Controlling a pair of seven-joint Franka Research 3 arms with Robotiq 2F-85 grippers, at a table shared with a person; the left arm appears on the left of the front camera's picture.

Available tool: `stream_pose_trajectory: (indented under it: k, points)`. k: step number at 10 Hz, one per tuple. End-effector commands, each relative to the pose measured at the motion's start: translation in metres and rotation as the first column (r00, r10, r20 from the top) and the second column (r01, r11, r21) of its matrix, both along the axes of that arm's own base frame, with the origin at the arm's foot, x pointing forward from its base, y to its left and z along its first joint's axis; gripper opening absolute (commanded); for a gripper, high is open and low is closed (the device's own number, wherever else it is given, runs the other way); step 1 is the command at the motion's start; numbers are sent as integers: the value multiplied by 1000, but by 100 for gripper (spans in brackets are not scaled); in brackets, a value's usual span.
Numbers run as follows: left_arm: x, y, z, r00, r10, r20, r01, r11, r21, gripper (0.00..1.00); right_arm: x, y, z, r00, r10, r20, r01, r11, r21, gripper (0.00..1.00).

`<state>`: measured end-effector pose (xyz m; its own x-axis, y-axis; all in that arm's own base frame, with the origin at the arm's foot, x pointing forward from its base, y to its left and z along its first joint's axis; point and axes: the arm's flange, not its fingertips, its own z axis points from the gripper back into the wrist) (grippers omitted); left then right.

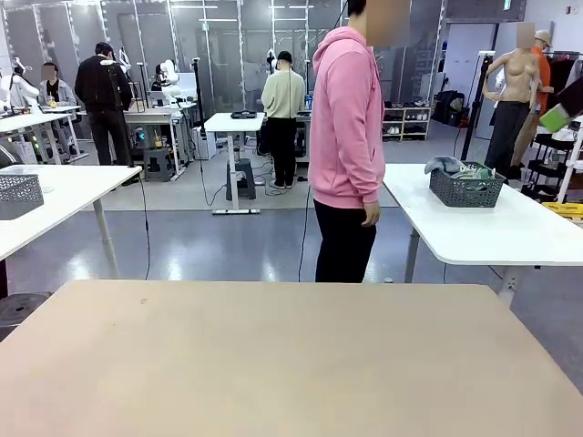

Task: Fold the towels and place them in the basket.
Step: When a person lays out a Towel with hook on the table, fold it in half twice.

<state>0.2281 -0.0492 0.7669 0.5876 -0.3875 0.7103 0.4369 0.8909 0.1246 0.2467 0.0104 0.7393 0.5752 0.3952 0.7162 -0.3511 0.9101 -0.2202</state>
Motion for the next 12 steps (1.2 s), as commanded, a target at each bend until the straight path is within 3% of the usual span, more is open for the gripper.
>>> stream_pose_trajectory:
  k: [1,12]
  points:
    - [-7,5,-3,1000,14,-6,-14,1000,10,100,-9,-10,-4,1000,1,4,-1,1000,15,100]
    - [-4,3,2,1000,8,9,-8,1000,-2,100,-7,-6,3,1000,-4,10,4,1000,11,100]
